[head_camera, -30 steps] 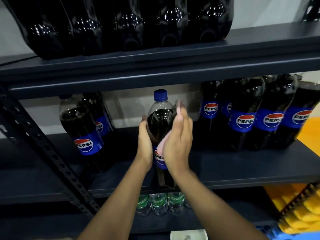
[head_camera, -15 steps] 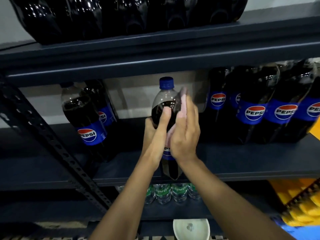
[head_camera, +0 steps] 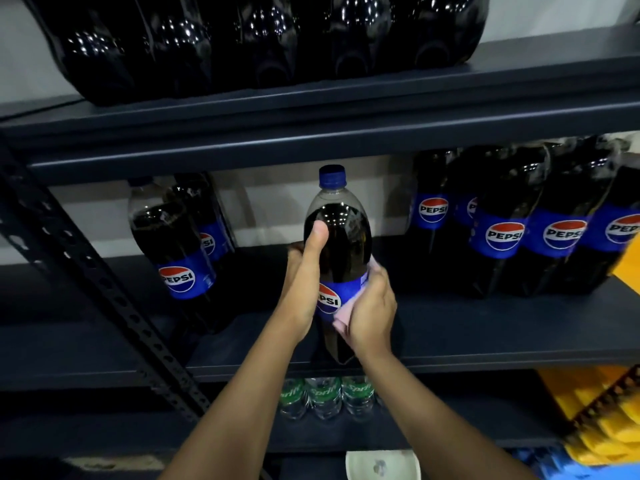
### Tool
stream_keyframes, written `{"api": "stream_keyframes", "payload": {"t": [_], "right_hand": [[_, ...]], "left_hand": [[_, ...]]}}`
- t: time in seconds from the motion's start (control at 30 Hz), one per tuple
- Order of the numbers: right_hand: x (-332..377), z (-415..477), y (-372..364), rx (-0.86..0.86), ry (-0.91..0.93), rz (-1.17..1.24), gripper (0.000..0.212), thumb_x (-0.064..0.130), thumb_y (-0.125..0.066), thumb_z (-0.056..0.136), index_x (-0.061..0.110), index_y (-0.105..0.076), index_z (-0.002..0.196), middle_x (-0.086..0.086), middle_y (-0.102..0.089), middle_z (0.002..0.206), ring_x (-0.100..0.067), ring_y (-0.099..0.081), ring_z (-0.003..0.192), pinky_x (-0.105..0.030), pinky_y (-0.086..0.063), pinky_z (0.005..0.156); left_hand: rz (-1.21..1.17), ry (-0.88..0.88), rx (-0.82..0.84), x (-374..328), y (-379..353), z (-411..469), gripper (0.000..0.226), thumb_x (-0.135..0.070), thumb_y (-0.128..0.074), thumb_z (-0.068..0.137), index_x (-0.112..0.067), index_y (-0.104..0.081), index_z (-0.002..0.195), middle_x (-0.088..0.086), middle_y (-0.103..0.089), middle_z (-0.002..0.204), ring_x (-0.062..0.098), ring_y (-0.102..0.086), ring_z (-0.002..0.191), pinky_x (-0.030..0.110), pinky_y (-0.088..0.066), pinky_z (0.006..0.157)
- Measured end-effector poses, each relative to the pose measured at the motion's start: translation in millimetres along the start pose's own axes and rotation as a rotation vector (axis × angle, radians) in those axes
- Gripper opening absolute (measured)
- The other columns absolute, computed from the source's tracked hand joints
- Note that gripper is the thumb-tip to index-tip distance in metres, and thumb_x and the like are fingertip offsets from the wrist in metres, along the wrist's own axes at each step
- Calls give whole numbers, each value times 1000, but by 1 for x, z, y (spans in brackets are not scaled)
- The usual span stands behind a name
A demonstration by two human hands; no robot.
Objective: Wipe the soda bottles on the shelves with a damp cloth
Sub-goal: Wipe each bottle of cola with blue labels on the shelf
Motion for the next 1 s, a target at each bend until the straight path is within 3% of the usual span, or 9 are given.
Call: {"api": "stream_keyframes", "payload": {"t": [0.17, 0.27, 0.33, 0.47, 0.57, 0.67, 0.77, 0.9, 1.0], "right_hand": [[108, 9, -36, 139, 313, -152, 35, 37, -37, 108, 32, -69, 124, 20, -68, 110, 8, -60, 108, -21, -45, 96], [146, 12, -53, 222, 416, -327, 34, 36, -42, 106, 26, -65, 83, 9, -66, 80, -1, -60, 78, -30, -44, 76], [152, 12, -58, 227, 475, -362, 37, 33, -44, 107, 20, -62, 77, 5, -65, 73, -4, -58, 71, -31, -40, 69], [129, -6, -43, 79, 681, -333, 37, 38, -37, 106, 20, -69, 113, 10, -67, 98, -4, -60, 97, -33, -49, 89], [98, -21, -32, -4, 834, -335, 50, 40, -26, 110, 22, -37, 155, 2, -54, 145, -11, -50, 134, -35, -43, 110], [42, -18, -15, -1, 697, -335, 56, 47, -25, 109, 25, -21, 160, 12, -37, 154, -1, -37, 144, -34, -37, 117], [-18, -15, 6, 14, 461, -320, 56, 51, -22, 106, 36, -27, 159, 21, -39, 155, 3, -37, 143, -40, -35, 119], [-61, -3, 19, 34, 168, -185, 45, 52, -25, 102, 59, -42, 142, 27, -46, 152, 6, -39, 141, -44, -32, 122], [-41, 8, 9, 54, 129, -76, 41, 49, -31, 100, 68, -51, 131, 21, -55, 147, -1, -47, 139, -46, -36, 119]], "left_hand": [[-26, -21, 159, -18, -8, 3, 65, -68, -40, 94, -23, -69, 132, 2, -74, 132, 15, -67, 127, 39, -44, 114], [26, -13, 166, -23, -5, 5, 58, -61, -28, 106, -28, -72, 123, 0, -78, 121, 12, -72, 116, 36, -49, 102], [28, -7, 168, -26, -5, 3, 61, -59, -22, 109, -27, -71, 123, -1, -80, 116, 11, -75, 109, 33, -57, 92], [56, -31, 204, -31, -17, -7, 65, -69, -48, 92, -23, -70, 132, 7, -77, 125, 19, -72, 119, 43, -57, 107], [53, -46, 136, -21, -12, 0, 72, -76, -60, 88, -22, -70, 134, 6, -76, 127, 21, -71, 121, 47, -51, 112], [-8, 7, 88, -8, -5, 9, 102, -91, -69, 71, -17, -62, 141, 4, -72, 134, 21, -69, 125, 46, -48, 113], [-20, 24, 26, -1, 3, 16, 116, -94, -73, 62, -16, -54, 147, 3, -70, 138, 22, -68, 126, 48, -47, 114], [-3, 10, 32, -1, 5, 21, 122, -96, -71, 61, -18, -49, 151, 0, -66, 143, 18, -65, 130, 49, -43, 118], [1, -3, 144, -12, -8, 14, 100, -92, -62, 74, -16, -64, 140, 5, -71, 137, 20, -66, 130, 45, -43, 117]]}}
Point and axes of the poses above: each hand's wrist, its own z-axis towards the middle knuckle, its own y-axis out of the back of the hand, x = y × z, the point moved 10 cm from there along z, towards the middle knuckle
